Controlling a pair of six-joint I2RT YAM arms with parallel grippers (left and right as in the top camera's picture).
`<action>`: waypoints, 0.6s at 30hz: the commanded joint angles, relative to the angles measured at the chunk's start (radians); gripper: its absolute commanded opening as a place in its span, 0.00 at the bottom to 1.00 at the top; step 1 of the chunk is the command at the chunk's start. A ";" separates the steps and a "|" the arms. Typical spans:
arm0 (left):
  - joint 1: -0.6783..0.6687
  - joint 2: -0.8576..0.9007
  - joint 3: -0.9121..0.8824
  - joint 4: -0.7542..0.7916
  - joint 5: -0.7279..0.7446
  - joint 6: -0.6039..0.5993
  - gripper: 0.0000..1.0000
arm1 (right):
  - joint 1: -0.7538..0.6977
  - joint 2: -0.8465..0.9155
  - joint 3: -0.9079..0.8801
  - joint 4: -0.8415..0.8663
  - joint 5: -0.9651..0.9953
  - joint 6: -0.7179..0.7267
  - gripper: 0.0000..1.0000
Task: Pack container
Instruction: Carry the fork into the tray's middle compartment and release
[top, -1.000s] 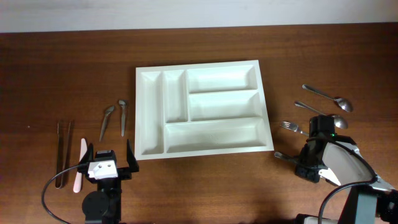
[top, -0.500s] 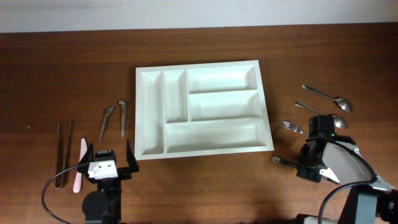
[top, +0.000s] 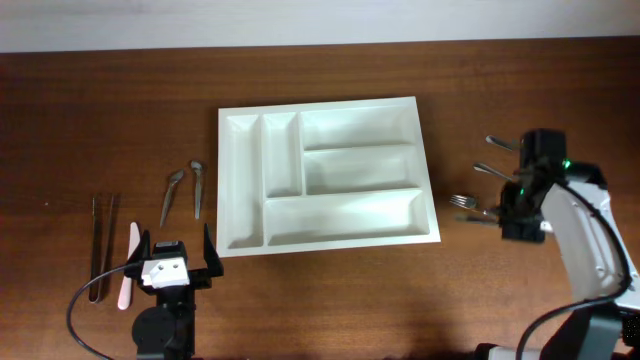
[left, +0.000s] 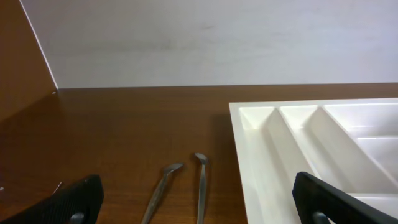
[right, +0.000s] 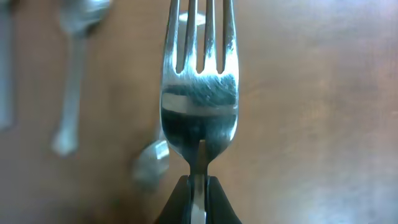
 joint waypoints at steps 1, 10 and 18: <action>0.006 -0.008 -0.003 -0.004 0.000 0.012 0.99 | 0.090 -0.002 0.090 0.035 -0.060 -0.025 0.04; 0.006 -0.008 -0.002 -0.004 0.000 0.012 0.99 | 0.369 0.017 0.093 0.247 -0.080 0.049 0.04; 0.006 -0.008 -0.002 -0.004 0.000 0.012 0.99 | 0.507 0.141 0.094 0.324 -0.114 0.172 0.04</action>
